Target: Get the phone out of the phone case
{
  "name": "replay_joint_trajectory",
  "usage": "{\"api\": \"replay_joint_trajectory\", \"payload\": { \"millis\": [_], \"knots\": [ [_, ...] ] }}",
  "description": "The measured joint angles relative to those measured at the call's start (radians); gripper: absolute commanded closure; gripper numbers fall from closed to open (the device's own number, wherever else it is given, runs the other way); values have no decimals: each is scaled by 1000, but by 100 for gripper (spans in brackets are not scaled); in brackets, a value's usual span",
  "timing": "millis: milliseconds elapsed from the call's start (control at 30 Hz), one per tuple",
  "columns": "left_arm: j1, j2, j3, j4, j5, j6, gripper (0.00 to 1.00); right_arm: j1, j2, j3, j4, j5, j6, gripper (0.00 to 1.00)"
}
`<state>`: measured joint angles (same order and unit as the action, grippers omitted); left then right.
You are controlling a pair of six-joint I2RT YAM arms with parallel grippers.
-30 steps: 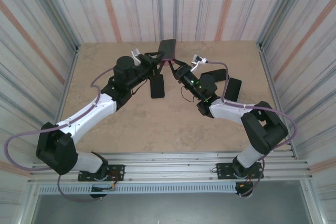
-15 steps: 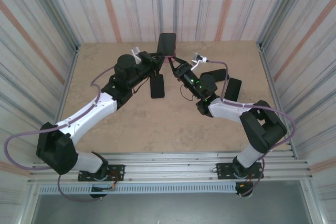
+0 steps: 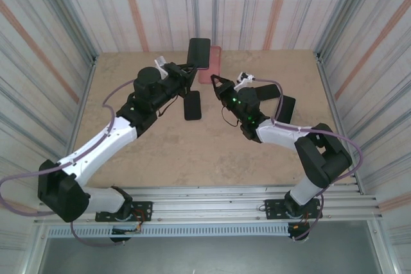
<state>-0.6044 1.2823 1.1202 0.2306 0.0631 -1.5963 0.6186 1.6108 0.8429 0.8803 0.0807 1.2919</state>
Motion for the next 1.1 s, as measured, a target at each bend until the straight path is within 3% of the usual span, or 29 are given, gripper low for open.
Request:
{"api": "replay_joint_trajectory", "payload": {
  "millis": [167,600,767,900,1100],
  "knots": [
    [29,-87,-51,-29,-15,42,100,-54,19,35,-19,-52,3,100],
    [371,-97,-269,-14,250,256,100,-95,144,153,-101,-200,16,99],
    [541,-74,-435,77,376,311,100,-29,179,183,-155,-182,23,99],
    [693,36,-500,154,504,347,100,72,222,217,-195,-129,29,99],
    [815,199,-513,294,644,414,100,187,322,303,-233,-58,40,99]
  ]
}}
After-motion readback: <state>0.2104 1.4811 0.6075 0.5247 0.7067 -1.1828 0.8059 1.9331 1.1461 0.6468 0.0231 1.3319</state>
